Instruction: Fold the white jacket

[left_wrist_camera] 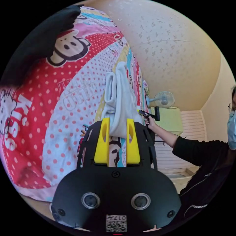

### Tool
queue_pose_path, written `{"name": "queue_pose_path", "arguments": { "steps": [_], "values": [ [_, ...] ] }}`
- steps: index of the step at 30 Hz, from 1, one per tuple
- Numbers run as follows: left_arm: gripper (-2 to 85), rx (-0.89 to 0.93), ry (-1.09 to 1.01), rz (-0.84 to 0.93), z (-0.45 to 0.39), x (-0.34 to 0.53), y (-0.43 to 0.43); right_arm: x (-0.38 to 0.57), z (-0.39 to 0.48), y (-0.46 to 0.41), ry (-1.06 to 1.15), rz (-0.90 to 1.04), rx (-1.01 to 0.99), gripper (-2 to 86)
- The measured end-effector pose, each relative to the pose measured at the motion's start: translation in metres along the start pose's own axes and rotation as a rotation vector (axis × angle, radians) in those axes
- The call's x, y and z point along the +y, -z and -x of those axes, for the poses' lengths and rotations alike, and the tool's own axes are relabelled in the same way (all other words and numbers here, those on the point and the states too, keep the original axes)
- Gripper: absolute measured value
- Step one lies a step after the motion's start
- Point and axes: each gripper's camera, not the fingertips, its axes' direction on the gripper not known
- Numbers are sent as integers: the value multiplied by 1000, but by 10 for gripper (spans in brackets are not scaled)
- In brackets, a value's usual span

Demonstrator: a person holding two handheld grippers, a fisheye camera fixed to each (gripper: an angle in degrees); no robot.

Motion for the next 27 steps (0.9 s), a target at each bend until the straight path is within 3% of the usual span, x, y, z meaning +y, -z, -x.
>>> {"name": "queue_pose_path", "arguments": {
  "steps": [2,7,10,13,16,20,22,24,27],
  "values": [
    [125,-21,45,28,12,14,-10,-17,52,-1,180,89,266,34],
    [127,26,164,15,51,22,-30,-50,90,-29,226,239,507,36],
    [120,51,174,26,66,17,-41,-66,81,-22,138,254,447,36],
    [86,209,242,80,83,11,-61,-69,61,-3,-5,204,329,36],
    [67,199,228,74,79,10,-65,-76,44,22,-224,174,167,37],
    [65,111,110,44,52,13,-53,-104,105,69,-198,-16,-177,89],
    [65,115,86,22,43,16,-50,-121,151,75,-179,-19,-261,134],
    [64,120,50,-10,30,21,-49,-141,195,64,-188,82,-243,180],
    [64,99,-9,-26,14,27,-54,-165,258,26,-134,215,-40,211]
  ]
}}
